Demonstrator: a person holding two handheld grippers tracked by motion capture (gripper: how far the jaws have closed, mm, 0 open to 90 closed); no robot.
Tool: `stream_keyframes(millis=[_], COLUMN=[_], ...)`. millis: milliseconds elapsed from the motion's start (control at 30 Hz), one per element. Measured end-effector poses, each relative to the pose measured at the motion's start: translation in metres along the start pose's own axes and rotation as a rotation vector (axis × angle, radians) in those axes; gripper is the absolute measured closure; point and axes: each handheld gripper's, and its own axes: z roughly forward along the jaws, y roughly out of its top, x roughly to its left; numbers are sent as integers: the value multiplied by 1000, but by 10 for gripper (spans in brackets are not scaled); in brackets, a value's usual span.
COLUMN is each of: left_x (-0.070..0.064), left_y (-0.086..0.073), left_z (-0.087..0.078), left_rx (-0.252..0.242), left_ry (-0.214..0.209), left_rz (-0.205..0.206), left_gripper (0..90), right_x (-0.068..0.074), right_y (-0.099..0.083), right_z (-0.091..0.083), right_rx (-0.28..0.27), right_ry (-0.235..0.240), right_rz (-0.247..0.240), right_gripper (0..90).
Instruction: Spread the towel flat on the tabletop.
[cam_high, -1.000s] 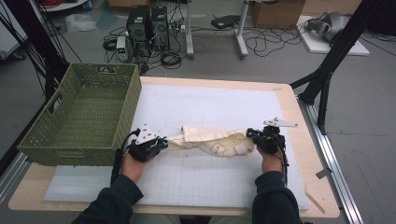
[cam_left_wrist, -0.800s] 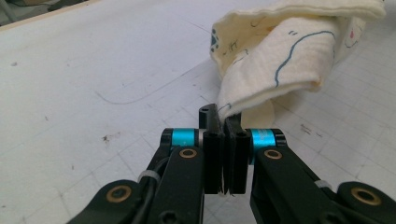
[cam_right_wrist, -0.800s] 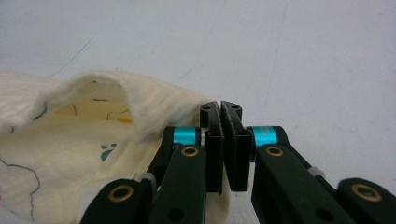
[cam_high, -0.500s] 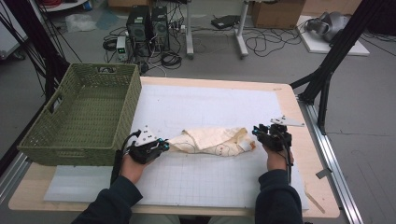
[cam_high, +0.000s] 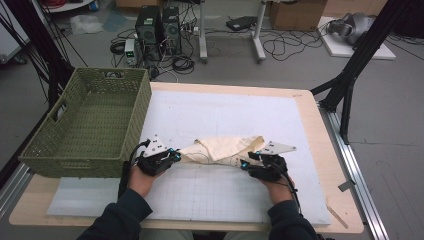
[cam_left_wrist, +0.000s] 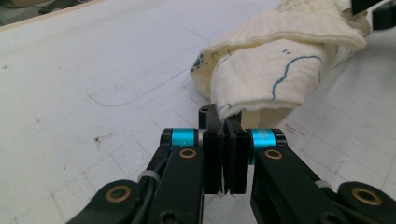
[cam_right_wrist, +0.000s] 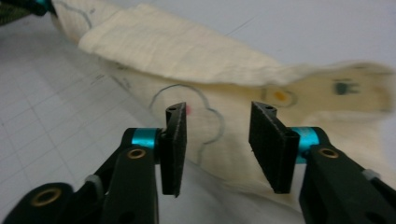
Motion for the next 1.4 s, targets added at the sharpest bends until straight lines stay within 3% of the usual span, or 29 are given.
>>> stream_keyframes(millis=[67,133,167,200,267,333,400,500,567,633,700,800,967,1233,1333,1400], left_x=[0,0,-1,-1,-1,-2,-3,-4,-6,-8,-10,-10,-6,-7,-11,-21], left_y=[0,0,0,0,0,0,0,0,1,4,9,18,31,53,58,60], left_z=[0,-1,-1,-2,-2,-3,-4,-4,-3,-3,-4,-6,-6,-23,-24,-13], left_rx=[2,-1,-4,-4,-3,4,5,3,3,-14,-35,-77,-108,-157,-149,-102], left_ry=[-1,-5,-7,-7,-10,-15,-19,-35,-36,-40,-67,-106,-147,-137,-132,-170], left_rz=[4,1,0,0,-1,5,6,2,-11,3,14,17,15,27,46,82], left_gripper=[871,871,871,871,871,871,870,859,670,482,430,409,404,403,396,400], right_x=[2,1,1,-2,-2,-1,2,2,1,-2,-3,-6,-11,-19,-19,-20], right_y=[0,-4,-4,-4,-5,-5,-8,-11,-17,-21,-25,-29,-31,-33,-32,-30], right_z=[7,24,24,22,18,15,4,-3,-15,-22,-29,-38,-51,-56,-60,-63], right_rx=[23,97,84,86,108,122,150,157,168,167,150,95,34,-3,-20,-38], right_ry=[1,-2,-5,29,56,62,68,76,88,93,91,84,70,45,38,31], right_rz=[-8,-3,-10,-13,-31,-43,-85,-86,-101,-105,-113,-81,-45,-21,-20,-17], right_gripper=[496,541,662,815,857,859,858,858,856,835,778,691,659,641,640,635])
